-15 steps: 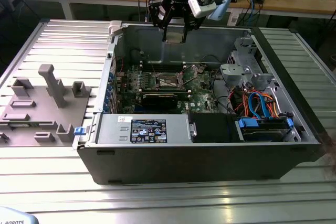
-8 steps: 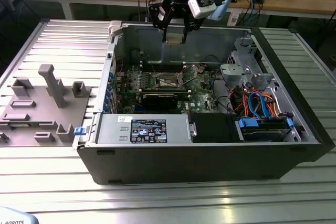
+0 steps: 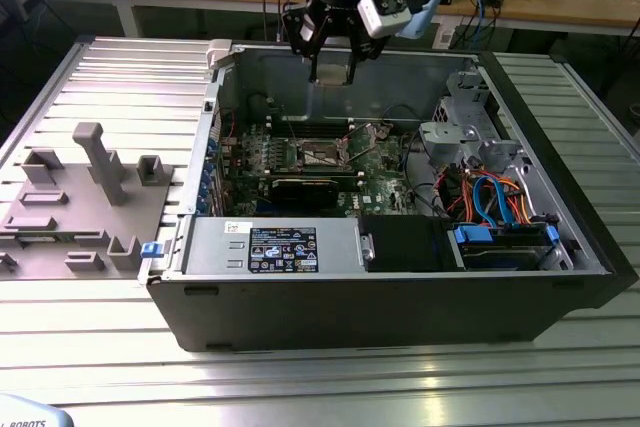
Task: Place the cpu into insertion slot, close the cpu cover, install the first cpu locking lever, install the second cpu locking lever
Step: 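Place the cpu into insertion slot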
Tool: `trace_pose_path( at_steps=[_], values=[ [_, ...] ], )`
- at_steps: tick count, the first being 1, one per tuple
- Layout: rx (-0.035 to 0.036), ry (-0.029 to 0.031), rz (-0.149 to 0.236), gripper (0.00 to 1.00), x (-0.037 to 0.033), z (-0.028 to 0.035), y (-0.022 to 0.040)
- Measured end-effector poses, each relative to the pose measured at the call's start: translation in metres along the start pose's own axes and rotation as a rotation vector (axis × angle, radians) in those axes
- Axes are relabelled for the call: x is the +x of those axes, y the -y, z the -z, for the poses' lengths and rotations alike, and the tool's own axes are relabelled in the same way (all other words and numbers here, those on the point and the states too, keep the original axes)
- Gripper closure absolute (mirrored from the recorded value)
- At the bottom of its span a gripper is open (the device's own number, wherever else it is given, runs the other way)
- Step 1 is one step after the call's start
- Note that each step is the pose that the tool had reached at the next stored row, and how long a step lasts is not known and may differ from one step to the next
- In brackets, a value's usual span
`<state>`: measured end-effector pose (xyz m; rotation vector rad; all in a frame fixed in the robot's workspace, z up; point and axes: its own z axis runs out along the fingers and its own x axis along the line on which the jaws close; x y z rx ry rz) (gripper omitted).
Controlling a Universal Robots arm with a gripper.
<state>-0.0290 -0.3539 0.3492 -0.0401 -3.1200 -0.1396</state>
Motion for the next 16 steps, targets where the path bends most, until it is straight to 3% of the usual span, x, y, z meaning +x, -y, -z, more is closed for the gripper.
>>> trace_pose_path(
  at_steps=[16],
  values=[
    [0.0,0.0,0.0,0.46,-0.0001,-0.006,0.0006]
  ],
)
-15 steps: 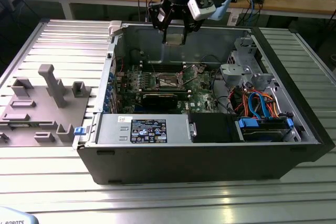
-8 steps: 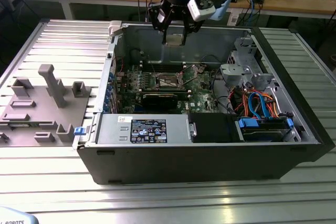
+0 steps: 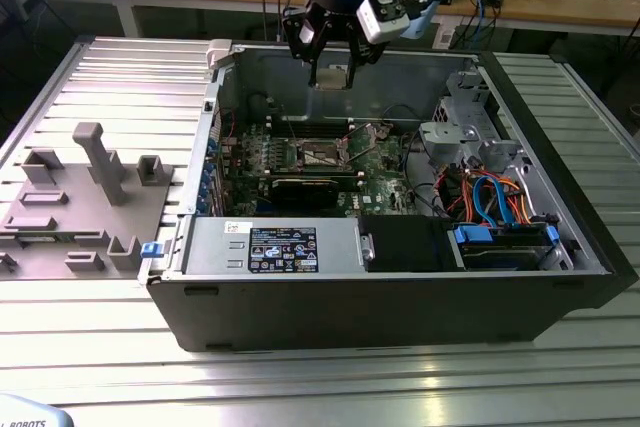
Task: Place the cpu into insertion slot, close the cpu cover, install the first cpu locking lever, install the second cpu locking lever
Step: 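Place the cpu into insertion slot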
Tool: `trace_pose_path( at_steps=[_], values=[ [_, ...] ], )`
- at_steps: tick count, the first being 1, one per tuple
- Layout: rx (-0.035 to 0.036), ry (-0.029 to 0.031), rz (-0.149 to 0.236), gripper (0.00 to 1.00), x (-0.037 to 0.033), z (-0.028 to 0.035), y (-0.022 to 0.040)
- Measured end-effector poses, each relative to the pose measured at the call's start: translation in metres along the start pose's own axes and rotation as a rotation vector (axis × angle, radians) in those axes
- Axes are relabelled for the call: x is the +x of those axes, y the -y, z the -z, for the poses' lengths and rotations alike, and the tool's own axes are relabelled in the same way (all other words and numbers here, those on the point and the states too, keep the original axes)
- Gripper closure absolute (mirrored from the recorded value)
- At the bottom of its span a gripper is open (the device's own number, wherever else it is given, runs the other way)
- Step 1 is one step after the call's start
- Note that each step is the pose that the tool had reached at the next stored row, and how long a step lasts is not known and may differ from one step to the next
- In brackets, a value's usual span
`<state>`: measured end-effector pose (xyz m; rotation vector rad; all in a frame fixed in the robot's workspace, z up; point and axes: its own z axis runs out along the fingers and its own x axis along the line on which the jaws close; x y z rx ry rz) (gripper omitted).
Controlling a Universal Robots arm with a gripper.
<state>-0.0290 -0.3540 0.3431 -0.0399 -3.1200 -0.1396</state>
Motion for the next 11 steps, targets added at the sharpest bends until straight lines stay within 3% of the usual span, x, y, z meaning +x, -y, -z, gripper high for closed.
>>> trace_pose_path(
  at_steps=[11],
  values=[
    [-0.0001,0.0,0.0,0.46,-0.0001,-0.0047,0.0004]
  ],
)
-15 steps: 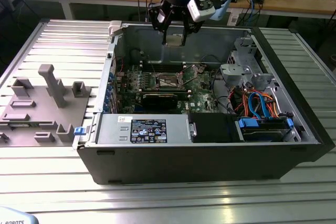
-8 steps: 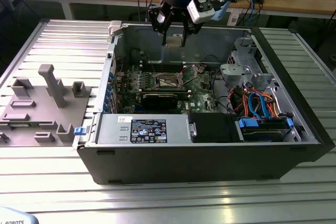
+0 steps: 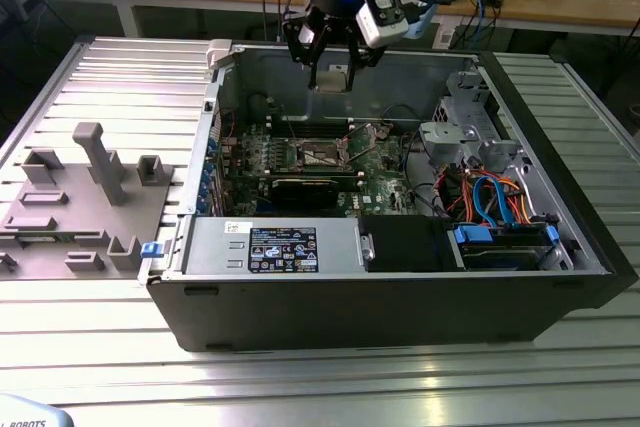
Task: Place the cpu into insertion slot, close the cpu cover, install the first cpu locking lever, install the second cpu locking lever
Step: 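Place the cpu into insertion slot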
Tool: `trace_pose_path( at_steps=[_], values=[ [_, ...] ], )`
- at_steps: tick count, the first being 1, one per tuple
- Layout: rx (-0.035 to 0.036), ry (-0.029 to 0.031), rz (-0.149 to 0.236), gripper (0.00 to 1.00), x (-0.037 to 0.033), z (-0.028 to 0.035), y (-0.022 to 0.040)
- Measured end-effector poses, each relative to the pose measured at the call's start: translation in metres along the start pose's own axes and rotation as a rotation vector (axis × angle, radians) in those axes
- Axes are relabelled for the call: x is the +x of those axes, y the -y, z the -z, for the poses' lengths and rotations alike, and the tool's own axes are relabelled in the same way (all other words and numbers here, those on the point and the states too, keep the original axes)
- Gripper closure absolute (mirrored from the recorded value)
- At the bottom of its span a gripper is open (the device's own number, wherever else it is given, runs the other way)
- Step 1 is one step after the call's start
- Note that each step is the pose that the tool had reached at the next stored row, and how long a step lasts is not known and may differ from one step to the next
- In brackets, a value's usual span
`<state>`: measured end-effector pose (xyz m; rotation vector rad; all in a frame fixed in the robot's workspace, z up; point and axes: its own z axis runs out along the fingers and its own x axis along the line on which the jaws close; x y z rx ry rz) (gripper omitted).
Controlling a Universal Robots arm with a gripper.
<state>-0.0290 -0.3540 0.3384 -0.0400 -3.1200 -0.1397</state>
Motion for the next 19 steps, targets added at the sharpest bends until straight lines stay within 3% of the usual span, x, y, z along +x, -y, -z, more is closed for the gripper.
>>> trace_pose_path(
  at_steps=[19],
  values=[
    [0.0001,0.0,0.0,0.46,-0.0001,-0.0071,0.0006]
  ],
)
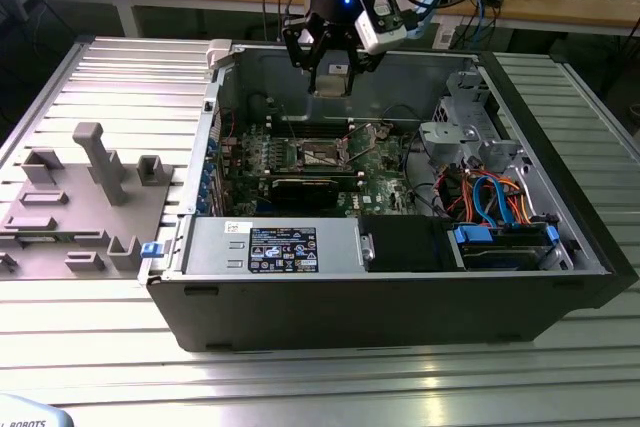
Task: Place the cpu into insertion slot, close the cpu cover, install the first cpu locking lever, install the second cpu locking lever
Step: 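Place the cpu into insertion slot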
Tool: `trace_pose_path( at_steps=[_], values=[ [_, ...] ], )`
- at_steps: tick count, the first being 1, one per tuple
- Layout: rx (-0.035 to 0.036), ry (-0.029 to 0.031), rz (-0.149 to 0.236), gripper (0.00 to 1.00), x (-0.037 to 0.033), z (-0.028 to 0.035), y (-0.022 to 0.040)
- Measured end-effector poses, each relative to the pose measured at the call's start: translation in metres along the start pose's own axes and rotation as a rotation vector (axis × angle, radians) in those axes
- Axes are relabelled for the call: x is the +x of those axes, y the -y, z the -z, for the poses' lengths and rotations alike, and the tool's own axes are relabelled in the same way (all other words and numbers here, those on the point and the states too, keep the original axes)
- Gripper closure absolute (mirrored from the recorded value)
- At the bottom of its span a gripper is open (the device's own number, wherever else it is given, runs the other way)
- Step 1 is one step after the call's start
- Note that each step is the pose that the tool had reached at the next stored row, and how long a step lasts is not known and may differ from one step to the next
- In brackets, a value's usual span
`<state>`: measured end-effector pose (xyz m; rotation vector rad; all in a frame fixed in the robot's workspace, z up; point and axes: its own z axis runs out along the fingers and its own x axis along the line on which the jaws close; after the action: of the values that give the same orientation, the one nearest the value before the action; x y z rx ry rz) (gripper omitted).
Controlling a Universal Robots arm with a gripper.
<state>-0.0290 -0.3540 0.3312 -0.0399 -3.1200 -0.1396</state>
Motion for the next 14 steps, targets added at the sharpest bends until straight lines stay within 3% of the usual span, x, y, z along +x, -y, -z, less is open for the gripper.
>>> trace_pose_path(
  at_steps=[6,14],
  values=[
    [-0.0003,0.0009,-0.01,0.46,0.0,-0.0001,0.0],
    [-0.0012,0.0056,-0.064,0.46,0.0,-0.0002,0.0]
  ],
)
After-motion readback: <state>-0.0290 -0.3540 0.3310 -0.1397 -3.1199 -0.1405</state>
